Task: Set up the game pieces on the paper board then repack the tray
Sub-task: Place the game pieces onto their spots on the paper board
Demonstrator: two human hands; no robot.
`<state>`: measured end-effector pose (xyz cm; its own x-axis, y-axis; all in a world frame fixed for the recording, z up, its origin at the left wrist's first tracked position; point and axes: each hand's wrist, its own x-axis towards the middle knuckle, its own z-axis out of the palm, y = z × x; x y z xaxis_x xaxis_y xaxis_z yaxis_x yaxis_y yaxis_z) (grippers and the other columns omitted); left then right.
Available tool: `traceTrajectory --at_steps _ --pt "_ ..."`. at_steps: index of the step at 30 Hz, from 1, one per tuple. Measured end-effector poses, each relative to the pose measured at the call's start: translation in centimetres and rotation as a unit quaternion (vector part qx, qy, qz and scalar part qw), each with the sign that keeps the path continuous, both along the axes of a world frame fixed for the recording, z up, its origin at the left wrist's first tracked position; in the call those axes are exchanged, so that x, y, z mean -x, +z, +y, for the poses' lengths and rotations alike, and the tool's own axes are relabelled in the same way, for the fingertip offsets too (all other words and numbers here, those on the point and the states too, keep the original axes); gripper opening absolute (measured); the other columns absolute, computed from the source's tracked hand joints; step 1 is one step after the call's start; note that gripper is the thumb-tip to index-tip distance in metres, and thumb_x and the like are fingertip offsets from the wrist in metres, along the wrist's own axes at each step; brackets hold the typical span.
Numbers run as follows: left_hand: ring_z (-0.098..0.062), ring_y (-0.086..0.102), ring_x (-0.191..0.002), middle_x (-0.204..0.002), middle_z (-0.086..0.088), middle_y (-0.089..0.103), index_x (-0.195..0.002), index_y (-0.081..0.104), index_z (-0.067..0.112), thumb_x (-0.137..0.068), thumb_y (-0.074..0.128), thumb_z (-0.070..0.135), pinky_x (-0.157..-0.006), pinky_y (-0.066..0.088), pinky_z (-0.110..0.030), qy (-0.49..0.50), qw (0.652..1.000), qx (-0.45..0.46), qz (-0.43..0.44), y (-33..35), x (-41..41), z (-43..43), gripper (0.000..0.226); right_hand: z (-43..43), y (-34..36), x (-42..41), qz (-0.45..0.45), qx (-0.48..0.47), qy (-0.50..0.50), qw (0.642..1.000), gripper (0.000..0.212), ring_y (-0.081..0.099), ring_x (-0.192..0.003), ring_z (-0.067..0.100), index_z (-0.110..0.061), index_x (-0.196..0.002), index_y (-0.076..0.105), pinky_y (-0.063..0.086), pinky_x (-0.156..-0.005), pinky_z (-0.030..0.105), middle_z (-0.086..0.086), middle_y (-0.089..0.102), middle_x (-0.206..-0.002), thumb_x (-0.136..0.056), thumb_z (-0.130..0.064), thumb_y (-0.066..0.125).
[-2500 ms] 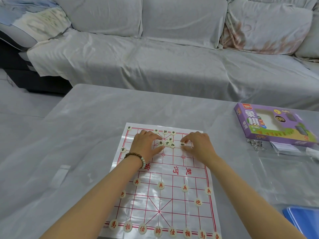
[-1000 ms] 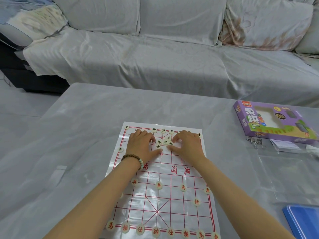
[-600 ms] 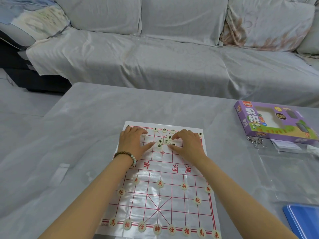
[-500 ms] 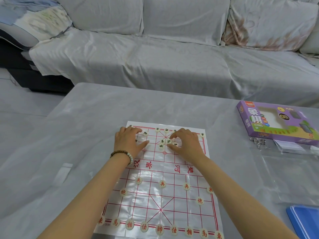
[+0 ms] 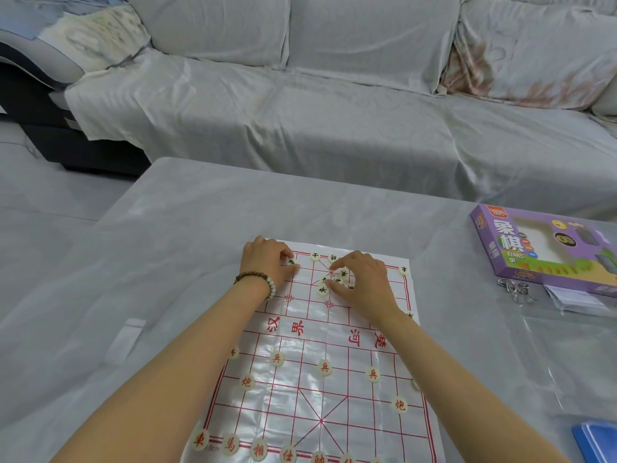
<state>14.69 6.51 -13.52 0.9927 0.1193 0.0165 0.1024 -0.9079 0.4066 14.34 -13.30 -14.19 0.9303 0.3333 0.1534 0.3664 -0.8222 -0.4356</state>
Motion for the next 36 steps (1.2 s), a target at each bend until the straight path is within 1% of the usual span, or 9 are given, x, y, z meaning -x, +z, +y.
traceTrajectory --at_steps 5,9,12,16,18,20,25,31,36 --pt "-0.017 0.046 -0.110 -0.107 0.008 0.066 -0.108 0.066 0.028 -0.085 0.062 0.038 -0.095 0.034 -0.031 -0.017 1.000 -0.015 0.006 0.4 -2.1 -0.2 0.025 -0.7 -0.4 -0.5 -0.001 0.003 0.003 1.000 0.024 0.048 -0.110 0.010 -0.029 -0.103 0.064 0.020 -0.095 0.021 -0.011 0.058 -0.112 -0.083 -0.042 0.065" --pt "-0.015 0.046 -0.107 -0.105 0.009 0.067 -0.106 0.067 0.028 -0.084 0.065 0.034 -0.091 0.034 -0.029 -0.014 1.000 0.010 -0.004 0.0 -2.7 -0.4 0.023 -1.1 -0.6 -0.9 -0.005 -0.008 0.002 1.000 0.022 0.049 -0.109 0.009 -0.030 -0.102 0.064 0.022 -0.099 0.024 -0.012 0.059 -0.111 -0.083 -0.042 0.065" --pt "-0.015 0.047 -0.106 -0.103 0.008 0.068 -0.104 0.068 0.027 -0.083 0.066 0.033 -0.090 0.034 -0.029 -0.009 0.999 0.031 -0.011 -0.3 -2.7 -0.4 0.022 -1.3 -0.6 -1.0 -0.009 -0.007 0.000 1.000 0.023 0.049 -0.109 0.009 -0.029 -0.102 0.064 0.021 -0.097 0.022 -0.011 0.059 -0.112 -0.083 -0.041 0.065" --pt "-0.015 0.047 -0.105 -0.104 0.008 0.068 -0.103 0.068 0.028 -0.084 0.065 0.031 -0.089 0.034 -0.028 -0.008 1.000 0.027 -0.010 -0.3 -2.6 -0.6 0.020 -1.8 -0.3 -1.0 -0.011 -0.006 -0.012 1.000 0.022 0.050 -0.107 0.011 -0.028 -0.102 0.065 0.025 -0.098 0.025 -0.010 0.059 -0.111 -0.083 -0.040 0.065" --pt "-0.015 0.046 -0.106 -0.106 0.008 0.066 -0.106 0.066 0.028 -0.084 0.064 0.031 -0.089 0.034 -0.028 -0.004 0.999 0.031 -0.012 -0.2 -2.2 -0.6 0.023 -2.5 0.1 -1.1 -0.019 -0.022 -0.030 0.999 0.020 0.053 -0.102 0.013 -0.027 -0.100 0.066 0.027 -0.093 0.025 -0.009 0.060 -0.107 -0.083 -0.038 0.066" --pt "-0.016 0.045 -0.109 -0.110 0.008 0.063 -0.113 0.062 0.027 -0.085 0.063 0.033 -0.091 0.033 -0.029 -0.005 0.999 0.027 -0.019 0.2 -1.5 -0.7 0.029 -3.4 0.4 -1.0 -0.023 -0.017 -0.038 0.999 0.020 0.054 -0.102 0.013 -0.027 -0.099 0.067 0.024 -0.089 0.022 -0.009 0.061 -0.106 -0.083 -0.038 0.066" --pt "-0.016 0.046 -0.110 -0.112 0.007 0.060 -0.114 0.060 0.026 -0.085 0.059 0.043 -0.093 0.034 -0.029 -0.041 0.996 0.022 -0.070 1.0 0.9 -2.1 0.033 -4.1 0.7 0.3 0.032 0.072 -0.019 0.997 0.033 0.047 -0.113 0.012 -0.030 -0.106 0.064 0.024 -0.099 0.028 -0.010 0.057 -0.117 -0.079 -0.050 0.065" --pt "-0.014 0.042 -0.117 -0.121 0.008 0.057 -0.116 0.059 0.029 -0.085 0.057 0.047 -0.099 0.032 -0.031 -0.066 0.997 0.021 -0.042 0.6 2.9 -4.3 0.036 -4.1 0.2 1.6 0.031 0.088 -0.007 0.996 0.032 0.042 -0.119 0.009 -0.034 -0.096 0.063 0.019 -0.111 0.035 -0.013 0.056 -0.118 -0.076 -0.058 0.064" --pt "-0.014 0.043 -0.117 -0.120 0.010 0.058 -0.114 0.059 0.031 -0.086 0.056 0.045 -0.097 0.033 -0.031 -0.073 0.997 0.012 -0.027 0.4 3.2 -4.8 0.031 -3.7 0.2 1.6 0.039 0.083 0.022 0.996 0.033 0.042 -0.121 0.011 -0.037 -0.113 0.061 0.018 -0.110 0.033 -0.013 0.055 -0.126 -0.082 -0.048 0.063"
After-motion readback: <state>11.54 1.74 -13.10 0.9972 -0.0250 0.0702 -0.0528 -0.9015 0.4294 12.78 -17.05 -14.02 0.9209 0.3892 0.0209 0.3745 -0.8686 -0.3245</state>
